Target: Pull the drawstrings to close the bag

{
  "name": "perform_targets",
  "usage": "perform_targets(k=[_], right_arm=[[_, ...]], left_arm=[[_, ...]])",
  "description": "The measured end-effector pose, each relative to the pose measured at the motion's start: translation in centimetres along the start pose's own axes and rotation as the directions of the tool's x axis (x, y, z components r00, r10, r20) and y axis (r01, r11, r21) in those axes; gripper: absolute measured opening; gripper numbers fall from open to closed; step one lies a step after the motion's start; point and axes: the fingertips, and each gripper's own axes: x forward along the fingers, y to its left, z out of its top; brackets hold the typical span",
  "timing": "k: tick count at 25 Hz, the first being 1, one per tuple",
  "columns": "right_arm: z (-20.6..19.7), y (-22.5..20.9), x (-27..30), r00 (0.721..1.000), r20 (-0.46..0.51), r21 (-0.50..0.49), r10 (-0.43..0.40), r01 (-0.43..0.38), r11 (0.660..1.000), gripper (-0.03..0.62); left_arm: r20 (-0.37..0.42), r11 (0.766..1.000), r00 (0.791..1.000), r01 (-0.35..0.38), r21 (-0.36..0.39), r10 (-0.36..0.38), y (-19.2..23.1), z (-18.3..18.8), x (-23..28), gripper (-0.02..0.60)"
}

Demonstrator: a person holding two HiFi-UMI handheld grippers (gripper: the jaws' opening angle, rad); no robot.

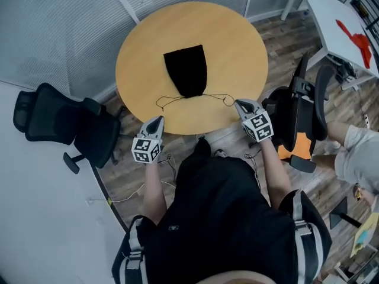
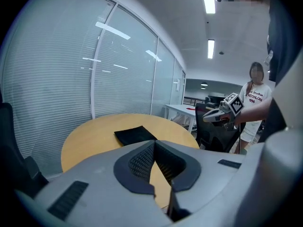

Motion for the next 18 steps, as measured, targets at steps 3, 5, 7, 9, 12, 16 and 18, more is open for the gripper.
perform_targets(k=[3,5,7,9,12,16,18], right_arm=[[-0.2,0.3,-1.0,1.0,0.004,-0.01,-0.001,0.001,1.0,0.057],[-0.4,0.5,-1.6,1.0,0.006,-0.015,-0.004,0.005,1.0,0.057],[-0.5,0.6,-2.1,1.0,0.008,-0.021,-0.009,0.009,1.0,0.057],[-0.4,0.9,-2.4,1.0,0.009,-0.029,-0.01,0.01,1.0,0.057],[-0.2,1.0,-2.9,1.0,0.014,-0.041,-0.012,0.012,0.999,0.057],[-0.2,1.2,-3.3,1.0,0.02,-0.051,-0.015,0.016,0.999,0.057],[-0.3,1.4,-3.4,1.0,0.026,-0.052,-0.013,0.015,0.999,0.057]], left_arm=[[0.014,1.0,1.0,-0.01,0.005,0.01,-0.9,0.3,-0.9,0.014],[0.024,1.0,1.0,-0.016,0.001,0.015,-1.2,0.4,-1.5,0.014],[0.033,1.0,0.999,-0.022,-0.004,0.022,-1.3,0.5,-2.2,0.015],[0.041,0.999,0.999,-0.03,-0.015,0.03,-1.3,0.4,-2.8,0.014],[0.054,0.999,0.998,-0.041,-0.03,0.043,-1.3,0.3,-3.4,0.015],[0.063,0.998,0.997,-0.049,-0.036,0.051,-1.5,0.0,-3.9,0.014],[0.062,0.998,0.997,-0.051,-0.041,0.054,-1.6,-0.4,-4.1,0.015]])
